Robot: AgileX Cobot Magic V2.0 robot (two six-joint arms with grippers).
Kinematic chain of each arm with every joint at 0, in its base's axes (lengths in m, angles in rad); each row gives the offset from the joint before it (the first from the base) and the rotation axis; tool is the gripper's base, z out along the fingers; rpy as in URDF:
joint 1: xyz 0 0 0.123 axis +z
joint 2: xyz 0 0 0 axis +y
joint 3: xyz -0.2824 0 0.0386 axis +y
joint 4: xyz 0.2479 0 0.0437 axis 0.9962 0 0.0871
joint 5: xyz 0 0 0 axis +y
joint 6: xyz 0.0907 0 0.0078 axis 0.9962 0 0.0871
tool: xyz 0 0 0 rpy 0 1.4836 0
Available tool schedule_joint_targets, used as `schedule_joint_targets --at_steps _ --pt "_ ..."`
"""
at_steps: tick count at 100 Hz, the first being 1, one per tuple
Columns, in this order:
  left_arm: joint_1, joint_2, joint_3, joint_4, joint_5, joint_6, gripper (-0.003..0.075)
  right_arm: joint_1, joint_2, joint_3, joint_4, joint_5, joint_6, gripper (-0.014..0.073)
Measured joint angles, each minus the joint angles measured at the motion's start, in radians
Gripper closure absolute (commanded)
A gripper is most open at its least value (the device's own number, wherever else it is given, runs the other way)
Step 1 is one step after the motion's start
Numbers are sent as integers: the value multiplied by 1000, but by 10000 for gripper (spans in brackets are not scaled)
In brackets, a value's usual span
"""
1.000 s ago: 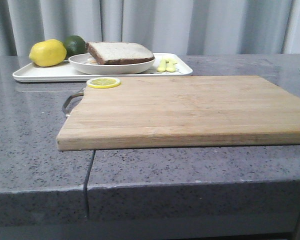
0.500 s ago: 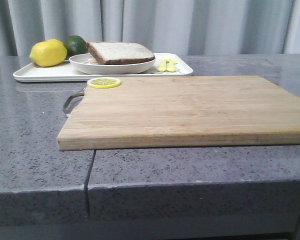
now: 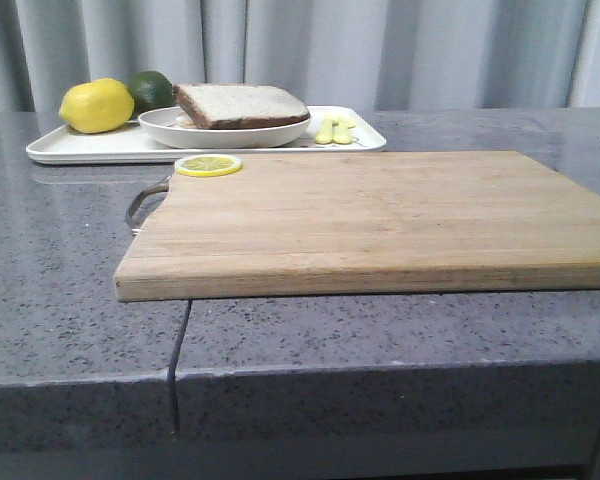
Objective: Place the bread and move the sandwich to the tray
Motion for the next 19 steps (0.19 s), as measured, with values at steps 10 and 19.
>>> schedule_joint_targets --at_steps 10,19 --pt "0 0 0 0 0 0 740 0 0 0 0 0 0 664" --pt "0 0 0 0 0 0 740 0 0 0 0 0 0 664"
